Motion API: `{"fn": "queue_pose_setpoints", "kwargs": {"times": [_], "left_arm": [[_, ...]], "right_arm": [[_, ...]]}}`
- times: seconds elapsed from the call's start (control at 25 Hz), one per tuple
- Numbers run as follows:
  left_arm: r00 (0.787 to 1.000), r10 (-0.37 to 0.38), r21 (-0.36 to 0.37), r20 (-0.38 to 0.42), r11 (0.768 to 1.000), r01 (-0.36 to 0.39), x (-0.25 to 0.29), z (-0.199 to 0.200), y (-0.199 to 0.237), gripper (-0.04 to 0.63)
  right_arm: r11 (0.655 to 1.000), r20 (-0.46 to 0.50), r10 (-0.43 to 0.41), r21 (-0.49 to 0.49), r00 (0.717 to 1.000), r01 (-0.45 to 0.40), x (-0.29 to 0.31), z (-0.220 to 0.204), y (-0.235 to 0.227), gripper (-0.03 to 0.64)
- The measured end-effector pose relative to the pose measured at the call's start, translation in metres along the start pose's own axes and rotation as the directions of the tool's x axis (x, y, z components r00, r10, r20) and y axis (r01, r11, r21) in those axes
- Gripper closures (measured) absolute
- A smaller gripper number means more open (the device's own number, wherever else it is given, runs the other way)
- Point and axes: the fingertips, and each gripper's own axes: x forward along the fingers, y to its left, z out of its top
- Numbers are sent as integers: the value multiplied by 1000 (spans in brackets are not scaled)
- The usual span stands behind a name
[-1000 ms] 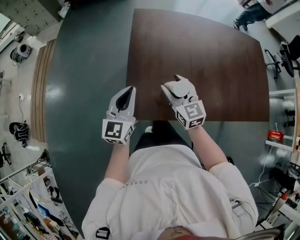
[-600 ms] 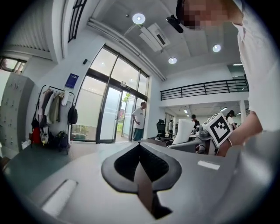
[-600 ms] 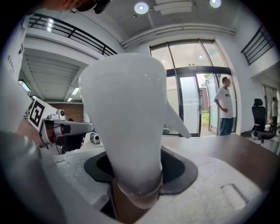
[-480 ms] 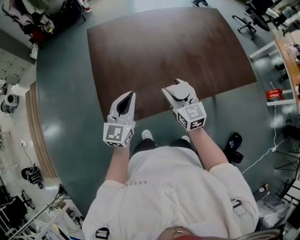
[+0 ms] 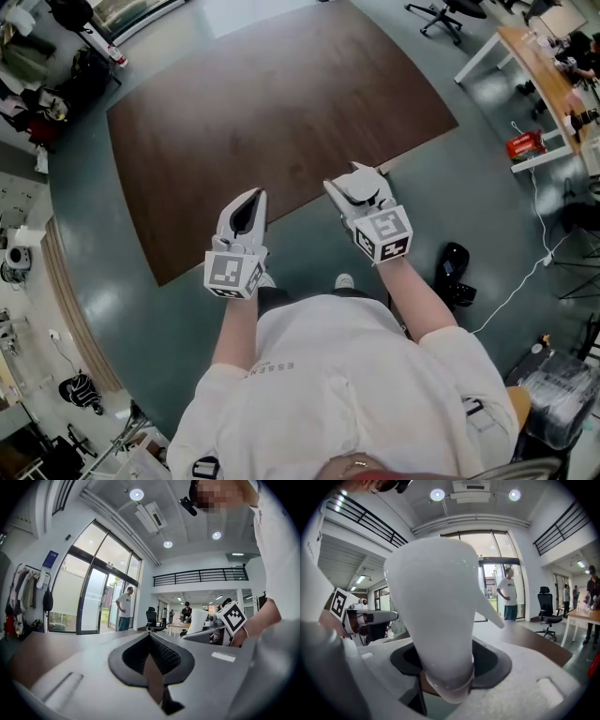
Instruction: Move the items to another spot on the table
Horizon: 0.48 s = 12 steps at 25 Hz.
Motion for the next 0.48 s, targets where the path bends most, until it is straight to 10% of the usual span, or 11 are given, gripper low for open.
{"fn": "queue_pose_setpoints", "kwargs": {"times": [0.48], "left_arm": [[993, -115, -24, -28, 993, 114, 116, -35, -145, 584]], "right_arm": [[990, -42, -137, 38, 990, 139, -107, -40, -165, 371]]}}
